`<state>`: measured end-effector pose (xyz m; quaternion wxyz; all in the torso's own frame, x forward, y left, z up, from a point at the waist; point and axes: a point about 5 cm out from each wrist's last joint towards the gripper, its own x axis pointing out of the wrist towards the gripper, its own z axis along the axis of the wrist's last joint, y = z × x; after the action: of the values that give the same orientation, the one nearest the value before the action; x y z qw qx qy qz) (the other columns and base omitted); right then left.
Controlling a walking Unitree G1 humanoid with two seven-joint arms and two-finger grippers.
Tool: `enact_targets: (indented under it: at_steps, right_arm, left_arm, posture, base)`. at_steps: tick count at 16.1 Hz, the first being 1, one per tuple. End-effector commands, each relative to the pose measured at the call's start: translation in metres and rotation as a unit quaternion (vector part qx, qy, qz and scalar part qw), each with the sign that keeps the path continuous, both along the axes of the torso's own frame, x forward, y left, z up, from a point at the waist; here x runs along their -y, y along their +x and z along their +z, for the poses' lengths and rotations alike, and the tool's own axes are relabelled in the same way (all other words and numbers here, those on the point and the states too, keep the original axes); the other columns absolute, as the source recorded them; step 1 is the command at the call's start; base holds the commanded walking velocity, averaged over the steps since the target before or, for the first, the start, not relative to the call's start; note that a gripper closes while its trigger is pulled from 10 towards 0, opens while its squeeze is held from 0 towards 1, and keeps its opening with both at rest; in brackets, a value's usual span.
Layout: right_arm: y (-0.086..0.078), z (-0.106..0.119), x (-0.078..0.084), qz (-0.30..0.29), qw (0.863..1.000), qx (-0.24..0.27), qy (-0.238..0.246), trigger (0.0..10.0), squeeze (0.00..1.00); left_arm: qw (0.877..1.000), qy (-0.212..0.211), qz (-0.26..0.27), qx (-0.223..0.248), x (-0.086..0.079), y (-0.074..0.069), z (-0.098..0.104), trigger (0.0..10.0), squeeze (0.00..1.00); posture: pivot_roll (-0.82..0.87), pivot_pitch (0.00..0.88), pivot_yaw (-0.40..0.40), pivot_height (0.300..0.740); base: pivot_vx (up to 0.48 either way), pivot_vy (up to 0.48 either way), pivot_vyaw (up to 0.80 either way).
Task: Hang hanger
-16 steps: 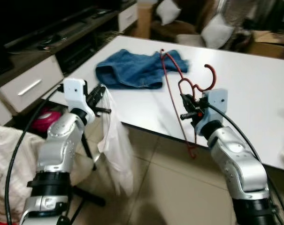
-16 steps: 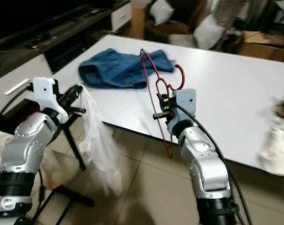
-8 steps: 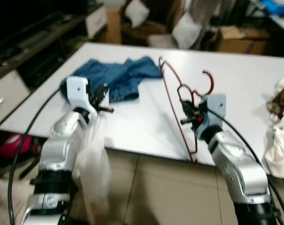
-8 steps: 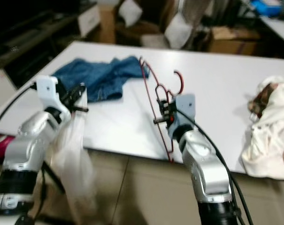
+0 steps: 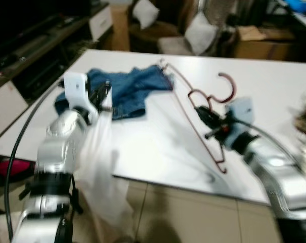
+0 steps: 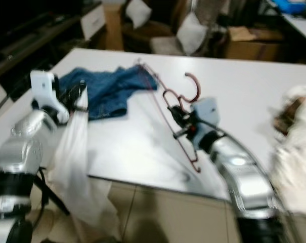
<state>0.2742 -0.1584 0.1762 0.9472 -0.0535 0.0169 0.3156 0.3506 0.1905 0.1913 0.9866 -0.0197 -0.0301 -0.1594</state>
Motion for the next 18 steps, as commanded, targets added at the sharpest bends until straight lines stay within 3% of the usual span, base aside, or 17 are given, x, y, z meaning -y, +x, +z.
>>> enact_targets:
  at_steps: [1, 3, 5, 9, 12, 13, 16, 18]
  right_arm:
    - [-0.008, 0.011, -0.006, 0.076, 0.997, 0.005, -0.007, 10.0, 0.00]
    - [-0.024, 0.020, 0.008, 0.152, 0.988, -0.009, -0.037, 10.0, 0.00]
    - [-0.044, 0.027, 0.021, 0.220, 0.972, -0.037, -0.076, 10.0, 0.00]
    - [-0.057, 0.039, 0.031, 0.274, 0.954, -0.066, -0.102, 10.0, 0.00]
    - [-0.057, 0.040, 0.018, 0.292, 0.949, -0.065, -0.097, 10.0, 0.00]
    - [-0.056, 0.034, 0.008, 0.305, 0.945, -0.069, -0.094, 10.0, 0.00]
    - [-0.053, 0.030, 0.001, 0.314, 0.941, -0.074, -0.098, 10.0, 0.00]
    - [-0.043, 0.021, -0.002, 0.292, 0.945, -0.080, -0.122, 10.0, 0.00]
  left_arm:
    - [1.000, 0.012, -0.016, 0.020, -0.001, 0.005, 0.015, 10.0, 0.00]
    - [0.997, 0.018, -0.075, 0.017, 0.016, 0.012, 0.025, 10.0, 0.00]
    - [0.989, 0.053, -0.134, 0.020, 0.039, 0.022, 0.037, 10.0, 0.00]
    - [0.977, 0.097, -0.187, 0.039, 0.071, 0.042, 0.060, 10.0, 0.00]
    - [0.961, 0.050, -0.262, 0.078, 0.107, 0.042, 0.097, 10.0, 0.00]
    - [0.954, 0.015, -0.285, 0.091, 0.117, 0.041, 0.115, 10.0, 0.00]
    - [0.947, -0.011, -0.302, 0.108, 0.124, 0.040, 0.130, 10.0, 0.00]
    - [0.940, -0.036, -0.317, 0.124, 0.125, 0.037, 0.144, 10.0, 0.00]
  posture:
    - [-0.06, 0.000, 0.040, 0.740]
    - [-0.06, 0.000, 0.047, 0.740]
    - [-0.07, 0.000, 0.069, 0.740]
    - [-0.09, 0.000, 0.086, 0.740]
    - [-0.10, 0.000, 0.091, 0.740]
    - [-0.09, 0.000, 0.088, 0.740]
    - [-0.08, 0.000, 0.083, 0.740]
    - [-0.08, 0.000, 0.082, 0.740]
  base:
    - [0.334, 0.000, 0.00]
    - [0.000, 0.000, 0.00]
    - [0.000, 0.000, 0.00]
    - [0.000, 0.000, 0.00]
    - [0.000, 0.000, 0.00]
    - [0.000, 0.000, 0.00]
    - [0.000, 0.000, 0.00]
    - [0.000, 0.000, 0.00]
